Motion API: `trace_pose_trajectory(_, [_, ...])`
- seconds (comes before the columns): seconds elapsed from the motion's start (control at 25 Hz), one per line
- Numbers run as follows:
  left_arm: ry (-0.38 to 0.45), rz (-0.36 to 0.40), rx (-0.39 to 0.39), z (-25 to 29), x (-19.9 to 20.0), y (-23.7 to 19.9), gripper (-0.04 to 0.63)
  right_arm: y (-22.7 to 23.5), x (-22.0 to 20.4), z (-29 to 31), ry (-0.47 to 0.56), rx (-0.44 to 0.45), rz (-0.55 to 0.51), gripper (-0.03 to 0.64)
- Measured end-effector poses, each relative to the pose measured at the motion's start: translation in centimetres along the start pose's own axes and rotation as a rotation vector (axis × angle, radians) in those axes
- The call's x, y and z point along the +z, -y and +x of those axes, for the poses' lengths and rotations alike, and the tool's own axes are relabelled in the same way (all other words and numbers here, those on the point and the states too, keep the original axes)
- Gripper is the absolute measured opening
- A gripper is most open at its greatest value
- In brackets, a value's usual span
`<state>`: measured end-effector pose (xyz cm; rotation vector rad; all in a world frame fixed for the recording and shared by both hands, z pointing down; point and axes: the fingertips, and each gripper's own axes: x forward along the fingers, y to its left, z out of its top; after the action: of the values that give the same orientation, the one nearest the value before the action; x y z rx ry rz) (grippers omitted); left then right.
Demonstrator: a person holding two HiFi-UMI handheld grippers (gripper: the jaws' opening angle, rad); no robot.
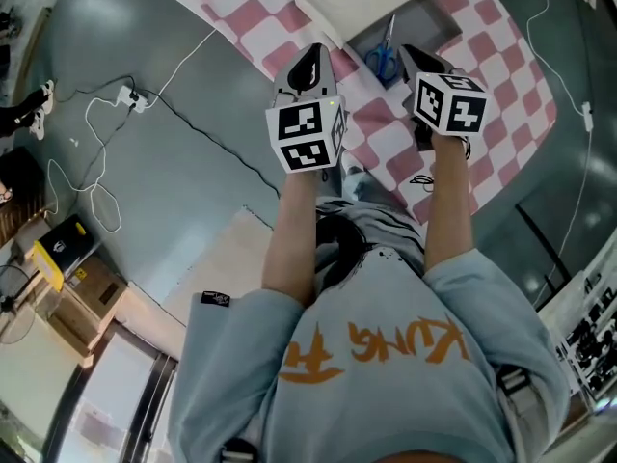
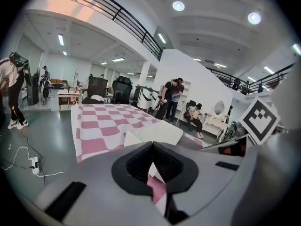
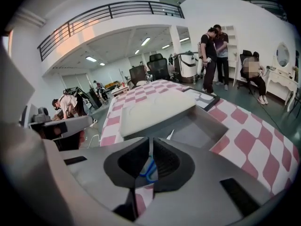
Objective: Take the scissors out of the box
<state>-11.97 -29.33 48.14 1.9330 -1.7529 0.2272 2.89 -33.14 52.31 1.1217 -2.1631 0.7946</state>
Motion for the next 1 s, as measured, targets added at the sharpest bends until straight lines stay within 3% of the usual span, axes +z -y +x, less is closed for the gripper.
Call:
trace_pose_trajectory(0.32, [-0.007, -0.054, -0.032, 2.0, 0.8, -2.0, 0.017, -1.3, -2.4, 2.6, -0.31, 0.016, -0.005, 0.097])
trace_pose_trajectory(1.0, [0.0, -0.11, -0.071, 5.3, 2.4, -6.5, 0.017, 0.6, -4.8, 5.9, -0.595, -0.123, 0.042, 0.117])
